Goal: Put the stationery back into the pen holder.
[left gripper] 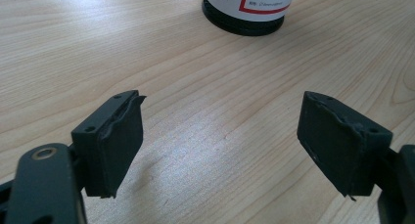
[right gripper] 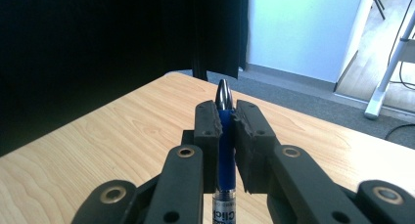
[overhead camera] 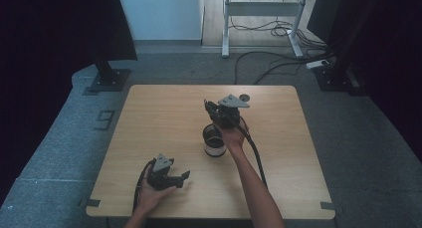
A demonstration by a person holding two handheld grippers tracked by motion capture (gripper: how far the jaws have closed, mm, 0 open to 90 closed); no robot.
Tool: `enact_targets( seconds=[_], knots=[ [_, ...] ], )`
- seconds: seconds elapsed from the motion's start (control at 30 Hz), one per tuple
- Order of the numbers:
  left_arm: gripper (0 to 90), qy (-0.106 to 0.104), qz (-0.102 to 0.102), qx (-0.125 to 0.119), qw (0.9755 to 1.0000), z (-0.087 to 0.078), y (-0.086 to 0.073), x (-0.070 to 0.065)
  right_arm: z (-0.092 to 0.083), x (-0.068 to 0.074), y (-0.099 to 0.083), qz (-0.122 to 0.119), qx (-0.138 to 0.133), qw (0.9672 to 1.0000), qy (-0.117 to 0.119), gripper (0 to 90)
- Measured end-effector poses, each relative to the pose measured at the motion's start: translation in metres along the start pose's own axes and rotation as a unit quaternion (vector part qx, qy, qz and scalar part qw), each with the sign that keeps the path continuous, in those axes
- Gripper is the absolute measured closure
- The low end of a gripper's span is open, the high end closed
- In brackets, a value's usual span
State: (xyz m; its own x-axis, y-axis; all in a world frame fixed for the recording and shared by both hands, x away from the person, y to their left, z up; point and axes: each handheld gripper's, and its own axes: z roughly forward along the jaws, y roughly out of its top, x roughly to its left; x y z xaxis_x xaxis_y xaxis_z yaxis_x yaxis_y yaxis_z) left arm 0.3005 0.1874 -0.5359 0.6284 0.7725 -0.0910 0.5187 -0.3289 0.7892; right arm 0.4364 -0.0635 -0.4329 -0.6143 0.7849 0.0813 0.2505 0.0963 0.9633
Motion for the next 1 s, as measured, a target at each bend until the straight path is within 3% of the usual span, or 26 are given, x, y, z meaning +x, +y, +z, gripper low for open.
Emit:
enact_targets(
  seconds=[0.23,0.5,0.87,1.0],
  knots=[
    [17.6,0.000,0.001,0.005,1.0000,0.002,-0.001,-0.001,-0.003,0.003,-0.021,-0.012,0.015,0.9998,-0.001,78.7],
    [17.7,-0.001,0.003,0.008,1.0000,0.004,-0.002,-0.002,-0.009,0.002,-0.042,-0.008,0.032,0.9994,-0.001,78.8],
    [17.6,-0.001,0.007,0.011,0.9999,0.006,-0.002,-0.004,-0.016,-0.003,-0.044,-0.008,0.028,0.9996,-0.001,77.6],
    [17.7,-0.001,0.007,0.012,0.9999,0.006,-0.002,-0.004,-0.017,-0.003,-0.044,-0.012,0.031,0.9994,-0.005,73.0]
  ],
)
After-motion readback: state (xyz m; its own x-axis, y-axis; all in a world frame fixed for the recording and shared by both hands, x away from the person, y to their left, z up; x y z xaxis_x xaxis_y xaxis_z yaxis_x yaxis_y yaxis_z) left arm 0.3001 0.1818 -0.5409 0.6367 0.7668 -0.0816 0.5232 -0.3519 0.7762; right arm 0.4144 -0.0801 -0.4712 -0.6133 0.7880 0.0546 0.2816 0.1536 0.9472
